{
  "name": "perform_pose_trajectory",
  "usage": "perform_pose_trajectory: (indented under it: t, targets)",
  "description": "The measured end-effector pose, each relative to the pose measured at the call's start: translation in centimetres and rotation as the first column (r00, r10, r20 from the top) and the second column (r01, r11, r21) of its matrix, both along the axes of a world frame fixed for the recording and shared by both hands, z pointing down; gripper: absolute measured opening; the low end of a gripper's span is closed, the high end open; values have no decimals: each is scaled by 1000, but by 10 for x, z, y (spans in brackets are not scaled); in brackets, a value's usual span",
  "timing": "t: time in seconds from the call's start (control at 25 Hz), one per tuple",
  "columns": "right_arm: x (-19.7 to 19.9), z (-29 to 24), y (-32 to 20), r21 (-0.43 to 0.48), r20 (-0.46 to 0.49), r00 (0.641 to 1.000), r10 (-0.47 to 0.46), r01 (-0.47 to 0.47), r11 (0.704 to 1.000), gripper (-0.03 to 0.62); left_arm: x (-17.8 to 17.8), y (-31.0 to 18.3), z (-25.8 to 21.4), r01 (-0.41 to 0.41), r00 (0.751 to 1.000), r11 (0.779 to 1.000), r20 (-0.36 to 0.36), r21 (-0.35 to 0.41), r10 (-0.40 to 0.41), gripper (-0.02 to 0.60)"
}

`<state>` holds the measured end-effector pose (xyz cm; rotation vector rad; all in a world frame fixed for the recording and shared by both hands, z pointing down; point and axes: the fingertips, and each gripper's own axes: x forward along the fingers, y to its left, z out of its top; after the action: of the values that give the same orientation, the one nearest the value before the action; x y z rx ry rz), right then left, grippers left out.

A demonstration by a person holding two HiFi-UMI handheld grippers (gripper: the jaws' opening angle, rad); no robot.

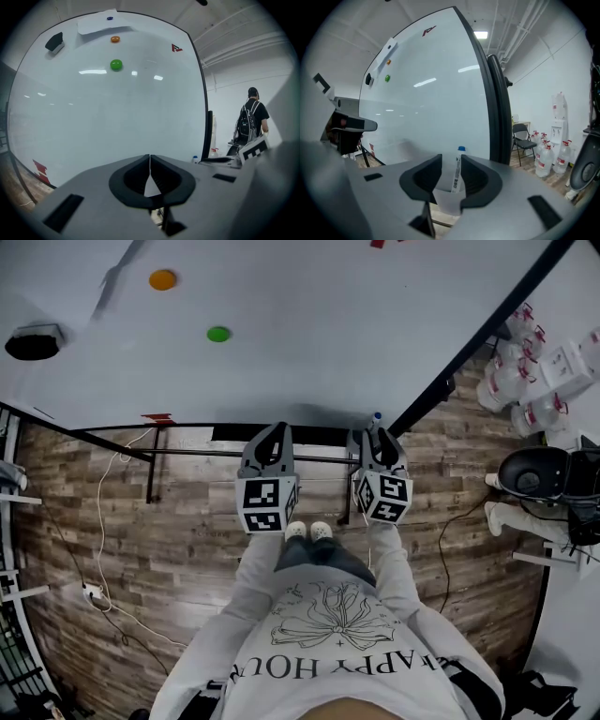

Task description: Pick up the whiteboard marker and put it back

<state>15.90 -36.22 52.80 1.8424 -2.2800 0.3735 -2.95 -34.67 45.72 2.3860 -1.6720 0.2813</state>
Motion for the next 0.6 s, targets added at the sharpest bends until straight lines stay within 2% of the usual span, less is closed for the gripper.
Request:
perform_pose_trajectory:
  t: [0.12,0.36,0.6]
  targets:
    - [6,-16,1,35,6,999,35,-35,999,86,1,0,-4,-5,1000,1000,6,13,5,6]
    - [20,-62,4,142,-4,996,93,-92,986,60,1,-1,-27,-9,1000,998,4,69,9,7]
    - [18,-110,9,244,-8,996,93,-88,966,57,1,-3,-60,-1,1000,990,-14,140,3,6]
